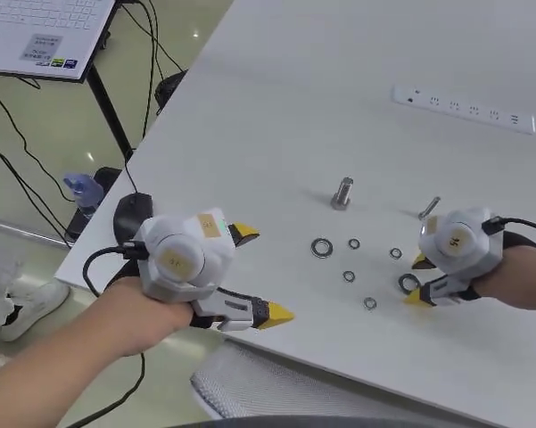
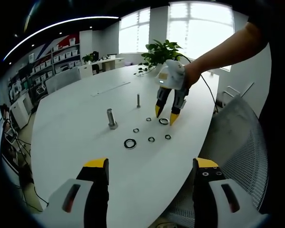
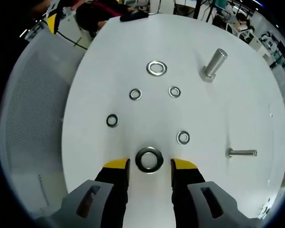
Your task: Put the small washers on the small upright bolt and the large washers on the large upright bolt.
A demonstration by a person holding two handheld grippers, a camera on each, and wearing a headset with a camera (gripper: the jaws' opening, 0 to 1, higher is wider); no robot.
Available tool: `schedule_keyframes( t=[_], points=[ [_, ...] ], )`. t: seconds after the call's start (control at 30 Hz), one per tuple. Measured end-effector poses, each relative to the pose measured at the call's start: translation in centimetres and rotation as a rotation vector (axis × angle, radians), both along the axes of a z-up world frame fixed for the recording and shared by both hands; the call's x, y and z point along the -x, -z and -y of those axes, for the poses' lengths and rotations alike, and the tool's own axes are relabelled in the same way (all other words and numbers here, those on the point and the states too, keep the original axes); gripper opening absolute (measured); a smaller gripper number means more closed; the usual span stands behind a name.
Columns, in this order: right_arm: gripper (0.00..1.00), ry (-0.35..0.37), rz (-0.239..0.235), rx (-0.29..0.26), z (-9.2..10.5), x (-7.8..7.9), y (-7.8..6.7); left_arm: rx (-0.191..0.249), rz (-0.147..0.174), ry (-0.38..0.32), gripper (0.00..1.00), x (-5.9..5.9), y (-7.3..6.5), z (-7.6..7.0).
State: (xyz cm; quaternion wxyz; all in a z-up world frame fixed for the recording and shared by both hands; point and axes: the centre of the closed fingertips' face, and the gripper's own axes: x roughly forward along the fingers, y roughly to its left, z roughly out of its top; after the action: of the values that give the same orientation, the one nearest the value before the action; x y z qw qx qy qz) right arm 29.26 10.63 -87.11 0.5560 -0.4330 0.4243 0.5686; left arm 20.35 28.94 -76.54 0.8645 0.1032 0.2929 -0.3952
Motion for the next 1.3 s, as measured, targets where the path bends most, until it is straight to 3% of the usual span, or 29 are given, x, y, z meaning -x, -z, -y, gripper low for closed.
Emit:
schedule_keyframes(
  t=[0.13,0.5,0.93,1.3],
  points=[
    [0.26,-0.018,0.008,0.017,-0.3,0.3,0.1,-0.005,0.003,0.003,0.71,-0.1,0.0,0.1],
    [0.22,0.009,0.006,0.061,-0.1,-0.7,0.5,0.003,0.02,0.001,0.69,-0.7,-0.9,0.7],
    [0.21,0.066,-0.038,0.029,0.1,-0.6,0.5,-0.017,0.015,0.007,0.68,-0.3,-1.2,0.5],
    [0.21,0.079,-0.036,0.042,0.2,-0.2,-1.3,-0.015,0.017,-0.01,0.68,0.2,-1.0,0.3]
  ],
)
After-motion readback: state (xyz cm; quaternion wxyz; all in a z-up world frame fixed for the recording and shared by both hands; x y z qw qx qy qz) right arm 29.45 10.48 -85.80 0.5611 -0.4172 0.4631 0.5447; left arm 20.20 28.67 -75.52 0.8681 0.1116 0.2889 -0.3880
